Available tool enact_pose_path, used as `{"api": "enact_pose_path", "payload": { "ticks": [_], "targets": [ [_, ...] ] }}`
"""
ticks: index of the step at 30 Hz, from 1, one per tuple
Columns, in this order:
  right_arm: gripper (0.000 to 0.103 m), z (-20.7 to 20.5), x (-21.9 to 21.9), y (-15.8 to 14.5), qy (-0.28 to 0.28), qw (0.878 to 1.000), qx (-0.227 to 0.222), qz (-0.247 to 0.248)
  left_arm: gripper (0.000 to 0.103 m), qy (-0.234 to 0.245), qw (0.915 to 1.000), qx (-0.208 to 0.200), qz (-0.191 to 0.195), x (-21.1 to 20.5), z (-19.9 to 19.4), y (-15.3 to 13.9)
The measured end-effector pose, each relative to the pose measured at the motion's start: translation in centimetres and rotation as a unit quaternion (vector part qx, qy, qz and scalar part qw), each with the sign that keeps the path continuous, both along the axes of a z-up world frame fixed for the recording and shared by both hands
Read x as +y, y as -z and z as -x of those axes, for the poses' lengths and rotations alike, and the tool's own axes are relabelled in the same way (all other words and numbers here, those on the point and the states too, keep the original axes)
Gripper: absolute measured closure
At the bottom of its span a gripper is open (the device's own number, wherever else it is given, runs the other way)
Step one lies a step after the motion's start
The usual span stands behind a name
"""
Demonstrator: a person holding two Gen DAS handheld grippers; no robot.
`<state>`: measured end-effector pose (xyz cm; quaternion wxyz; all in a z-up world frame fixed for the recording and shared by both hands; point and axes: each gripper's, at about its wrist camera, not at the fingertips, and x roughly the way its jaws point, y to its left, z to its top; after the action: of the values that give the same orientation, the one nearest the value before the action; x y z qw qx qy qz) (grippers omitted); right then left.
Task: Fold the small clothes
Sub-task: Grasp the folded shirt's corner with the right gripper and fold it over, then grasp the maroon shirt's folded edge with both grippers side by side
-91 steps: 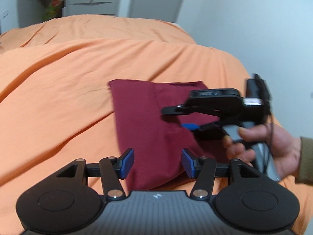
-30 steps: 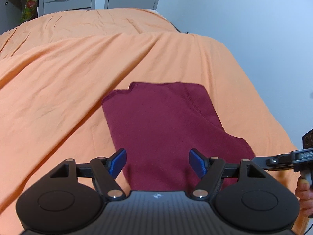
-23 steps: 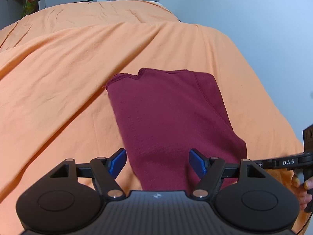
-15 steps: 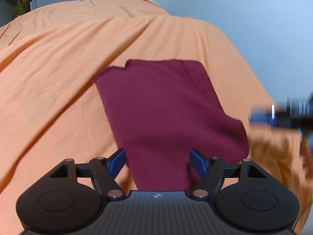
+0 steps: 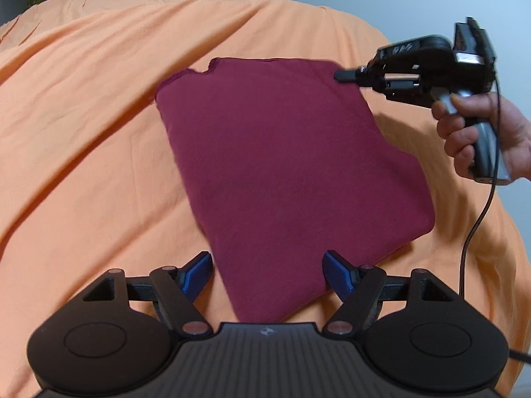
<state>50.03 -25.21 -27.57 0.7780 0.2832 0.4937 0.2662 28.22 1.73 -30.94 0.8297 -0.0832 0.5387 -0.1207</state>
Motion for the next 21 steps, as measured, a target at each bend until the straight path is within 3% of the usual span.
{"api": "enact_pose_path", "payload": {
  "ticks": [3, 4, 5, 9, 12, 17, 19, 21],
  "targets": [
    [0.095, -0.9, 1.1, 0.8, -0.028, 0.996, 0.002, 0.081, 0.025, -0.008, 0.9999, 0.007, 0.004, 0.2, 0.0, 0.3],
    [0.090, -1.0, 1.4, 1.2, -0.038, 0.994, 0.008, 0.099, 0.025, -0.010, 0.9999, 0.007, 0.005, 0.3, 0.0, 0.0],
    [0.078, -1.0, 1.5, 1.5, -0.036, 0.994, 0.012, 0.103, 0.025, -0.011, 0.9999, 0.005, 0.007, 0.4, 0.0, -0.1],
    [0.054, 0.4, -1.0, -0.7, 0.024, 0.999, -0.006, 0.032, 0.025, -0.011, 0.9999, 0.006, 0.009, 0.6, 0.0, -0.1],
    [0.054, 2.3, -1.7, -1.6, 0.000, 0.999, -0.002, -0.041, 0.024, -0.013, 0.9998, 0.010, 0.009, 0.8, -0.1, 0.1],
    [0.048, 6.1, -1.4, -1.1, -0.075, 0.994, 0.004, -0.076, 0.023, -0.016, 0.9997, 0.014, 0.008, 0.8, -0.1, 0.0],
    [0.047, 7.3, -1.7, -0.2, -0.102, 0.992, 0.019, -0.070, 0.023, -0.016, 0.9997, 0.016, 0.008, 0.8, -0.2, 0.1],
    [0.049, 8.3, -1.8, 0.7, -0.117, 0.993, 0.020, -0.026, 0.023, -0.016, 0.9997, 0.017, 0.008, 0.9, -0.3, 0.0]
  ]
}}
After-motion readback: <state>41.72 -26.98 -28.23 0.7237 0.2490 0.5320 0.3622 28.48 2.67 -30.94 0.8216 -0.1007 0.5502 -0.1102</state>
